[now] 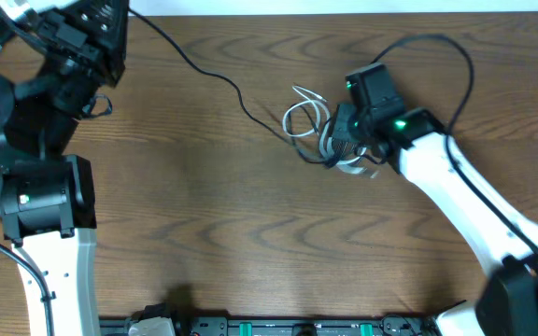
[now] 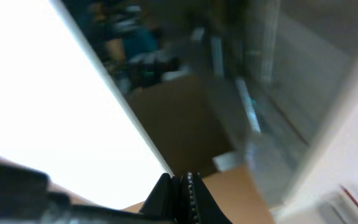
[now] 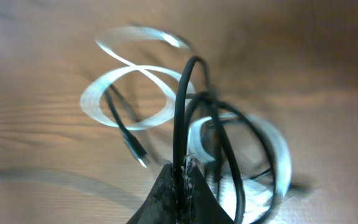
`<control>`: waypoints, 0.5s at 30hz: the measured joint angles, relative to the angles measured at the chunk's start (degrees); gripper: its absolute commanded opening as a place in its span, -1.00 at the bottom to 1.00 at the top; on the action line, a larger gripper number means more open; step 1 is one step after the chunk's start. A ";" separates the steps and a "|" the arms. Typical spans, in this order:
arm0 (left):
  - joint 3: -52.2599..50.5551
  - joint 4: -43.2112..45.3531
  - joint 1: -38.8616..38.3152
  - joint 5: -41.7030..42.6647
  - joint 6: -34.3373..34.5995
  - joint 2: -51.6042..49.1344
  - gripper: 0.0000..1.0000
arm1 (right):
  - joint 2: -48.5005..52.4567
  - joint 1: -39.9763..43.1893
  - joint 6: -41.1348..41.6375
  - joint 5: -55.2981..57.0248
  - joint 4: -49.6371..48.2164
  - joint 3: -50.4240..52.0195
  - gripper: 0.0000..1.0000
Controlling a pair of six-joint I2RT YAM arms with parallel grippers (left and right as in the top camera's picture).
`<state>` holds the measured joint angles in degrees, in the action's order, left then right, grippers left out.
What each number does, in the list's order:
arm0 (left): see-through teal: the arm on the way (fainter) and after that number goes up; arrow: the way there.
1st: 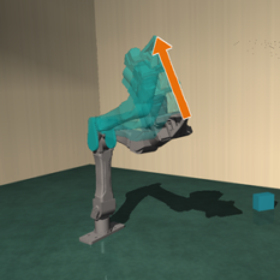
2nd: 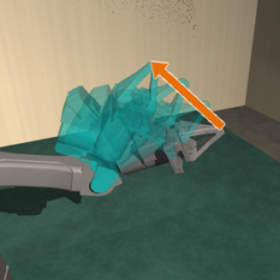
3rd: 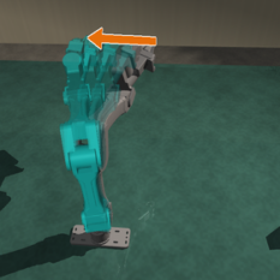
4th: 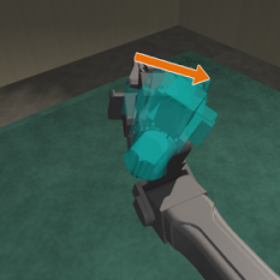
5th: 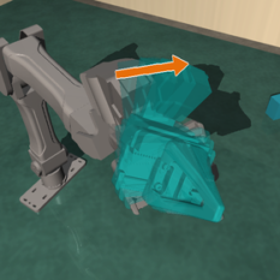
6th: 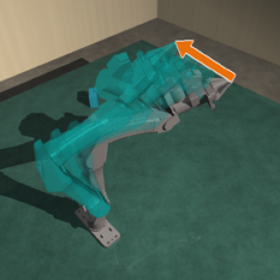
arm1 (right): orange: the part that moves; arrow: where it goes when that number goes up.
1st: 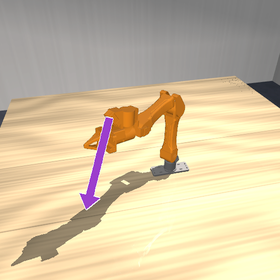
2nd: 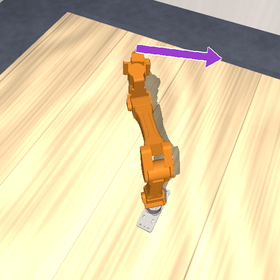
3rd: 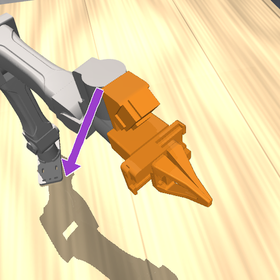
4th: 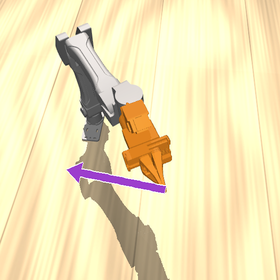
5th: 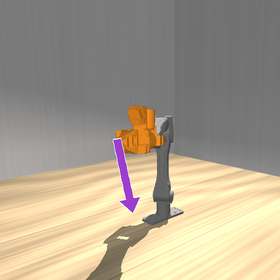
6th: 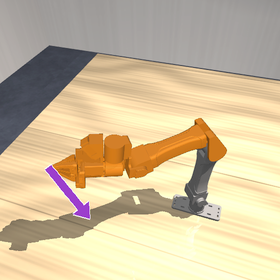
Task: Untangle cables
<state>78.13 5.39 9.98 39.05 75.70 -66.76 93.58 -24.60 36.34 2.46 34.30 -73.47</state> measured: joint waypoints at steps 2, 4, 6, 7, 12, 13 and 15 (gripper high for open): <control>0.00 -4.72 0.72 0.04 -1.25 -0.20 -0.85 | -3.43 0.00 -1.77 -0.09 -1.18 -0.68 -0.97; 0.00 -8.37 1.46 0.04 -2.16 -0.33 -0.85 | -7.04 0.00 -3.61 0.02 -2.78 -1.11 -0.97; 0.00 -11.76 2.32 0.04 -2.62 -0.50 -0.85 | -10.12 0.00 -5.22 0.96 -3.45 -1.51 -0.97; 0.00 -12.94 2.71 0.04 -2.80 -0.61 -0.85 | -11.45 0.00 -5.79 1.92 -3.48 -1.68 -0.97; 0.00 -14.08 3.89 0.09 -5.62 -0.94 -0.85 | -14.84 0.15 -7.08 11.13 1.88 -2.34 -0.97; 0.00 -14.10 3.89 0.11 -5.92 -0.94 -0.85 | -14.49 0.20 -6.62 12.46 3.58 -2.34 -0.97; 0.00 -14.08 3.89 0.26 -6.40 -0.94 -0.85 | -13.33 0.68 -5.16 14.16 5.81 -2.34 -0.97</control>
<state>78.13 -8.69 13.87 39.31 69.30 -67.70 80.25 -23.92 31.18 16.62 40.12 -75.81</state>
